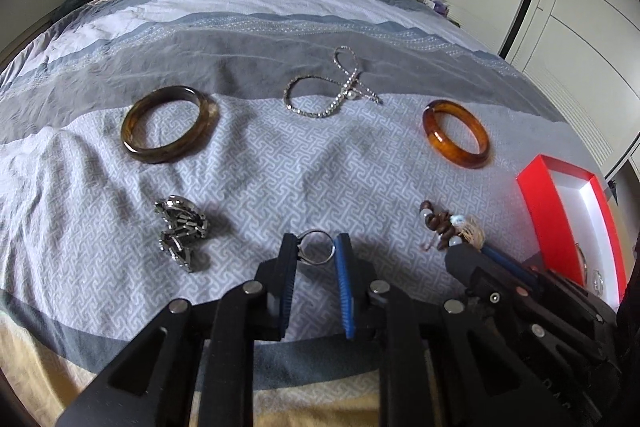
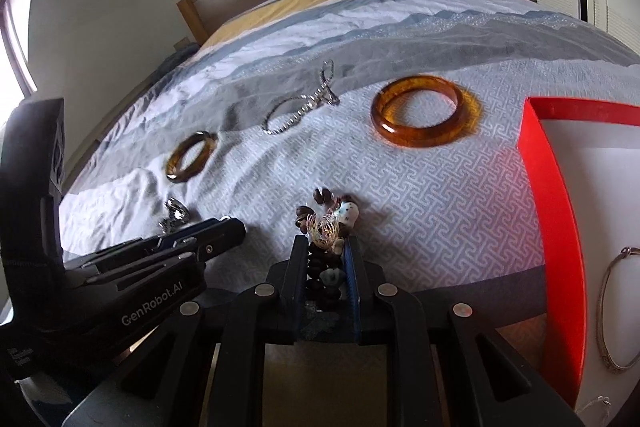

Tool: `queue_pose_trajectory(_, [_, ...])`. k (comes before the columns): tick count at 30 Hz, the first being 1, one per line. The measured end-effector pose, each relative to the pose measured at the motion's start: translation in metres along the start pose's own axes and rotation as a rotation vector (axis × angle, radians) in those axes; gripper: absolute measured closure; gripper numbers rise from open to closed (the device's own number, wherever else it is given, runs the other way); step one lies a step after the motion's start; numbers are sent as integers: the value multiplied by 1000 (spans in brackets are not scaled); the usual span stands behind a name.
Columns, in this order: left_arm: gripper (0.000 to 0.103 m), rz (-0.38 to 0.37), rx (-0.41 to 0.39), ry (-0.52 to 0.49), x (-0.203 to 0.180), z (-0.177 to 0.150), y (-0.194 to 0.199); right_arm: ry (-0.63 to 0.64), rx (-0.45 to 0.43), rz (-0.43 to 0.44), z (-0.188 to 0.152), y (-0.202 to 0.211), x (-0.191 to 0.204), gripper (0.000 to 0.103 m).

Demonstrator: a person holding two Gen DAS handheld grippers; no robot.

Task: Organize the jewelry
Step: 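Carry the beaded bracelet and small ring into the red box and open both tools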

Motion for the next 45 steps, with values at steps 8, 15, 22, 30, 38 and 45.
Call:
queue_pose_trajectory(8, [85,-13,-36,37,7,13,31,13,-53,64,15,21,20,86])
queue_pose_trajectory(15, [85,-89,-70,6,-30,26,64,43,-139,75,38,69,28,86])
queue_pose_trajectory(22, [85,-227,-94,-55,-107,33,97,34,-202,-22,60,131,-12,86])
queue_pose_trajectory(30, [85,-325,-41,-142,-202,27,86,-79,-205,-225,52,173,-114,86])
queue_pose_trajectory(38, [85,-286,42,-240,-252,4,46,-167,-153,-323,33,176,-173,86])
queue_pose_trajectory(45, [85,-239,91,-257,-251,-12,22,-198,-100,-347,18,168,-188,86])
Point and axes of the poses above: each gripper's, at about its wrist camera, not at the fingertips, and y roughly against the way its jaws point, x to its left, z to its top, the point moved 8 cm from there along -y, roughly the way its jaws point, and after that the axes turned 10 degrees about z, right-handed, at the moved point
